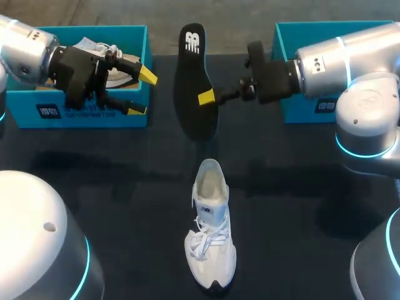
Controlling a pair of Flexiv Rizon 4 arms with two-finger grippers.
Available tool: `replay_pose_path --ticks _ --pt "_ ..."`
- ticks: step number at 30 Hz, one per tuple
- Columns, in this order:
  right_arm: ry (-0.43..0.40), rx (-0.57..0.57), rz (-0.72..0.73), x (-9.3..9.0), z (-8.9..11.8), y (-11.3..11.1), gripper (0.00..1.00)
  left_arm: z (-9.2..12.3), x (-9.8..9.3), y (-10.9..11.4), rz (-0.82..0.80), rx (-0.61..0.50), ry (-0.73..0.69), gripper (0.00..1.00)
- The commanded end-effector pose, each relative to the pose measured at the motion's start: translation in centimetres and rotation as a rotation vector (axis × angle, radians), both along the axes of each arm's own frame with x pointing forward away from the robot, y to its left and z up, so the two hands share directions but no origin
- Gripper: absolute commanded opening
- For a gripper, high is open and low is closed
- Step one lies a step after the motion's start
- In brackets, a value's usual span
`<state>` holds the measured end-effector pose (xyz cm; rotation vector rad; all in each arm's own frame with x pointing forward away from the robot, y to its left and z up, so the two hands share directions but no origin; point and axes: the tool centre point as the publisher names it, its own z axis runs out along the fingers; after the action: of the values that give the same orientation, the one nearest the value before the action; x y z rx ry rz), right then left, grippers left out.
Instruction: Take the shoe out of the shoebox, open the shoe tongue, remove and reinsert the insole, then place the shoe into the shoebox
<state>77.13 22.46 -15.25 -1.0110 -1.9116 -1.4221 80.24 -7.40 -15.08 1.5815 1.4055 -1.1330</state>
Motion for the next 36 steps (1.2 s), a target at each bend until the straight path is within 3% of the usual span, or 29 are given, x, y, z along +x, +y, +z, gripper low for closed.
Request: replay_pose_path --ticks 1,12,16,29,31,36 --pt "-0.007 -0.003 -0.002 -0.2 -0.6 -0.2 0.00 -0.2 -0.4 0.0 0.021 0.024 0.020 1.00" --pt "-0.118 0.010 0.010 -2.0 -2.8 -2.5 0.00 -2.3 -2.6 -0.6 0.073 0.180 0.124 1.00" --pt "-0.147 0.013 0.004 -3.6 -3.5 -3.2 0.00 -3.1 -4.1 -0.7 0.102 0.236 0.155 1.00" --pt "-0.279 0.017 -0.041 -4.4 -5.4 -2.8 0.00 -7.1 -4.7 0.2 0.216 0.291 0.340 1.00" --pt "-0.304 -0.009 -0.105 -4.4 -6.2 -2.8 0.00 -7.7 -4.5 0.1 0.254 0.309 0.400 1.00" --pt "-0.304 -0.009 -0.105 -4.4 -6.2 -2.8 0.00 -7.7 -4.5 0.1 0.254 0.309 0.400 1.00"
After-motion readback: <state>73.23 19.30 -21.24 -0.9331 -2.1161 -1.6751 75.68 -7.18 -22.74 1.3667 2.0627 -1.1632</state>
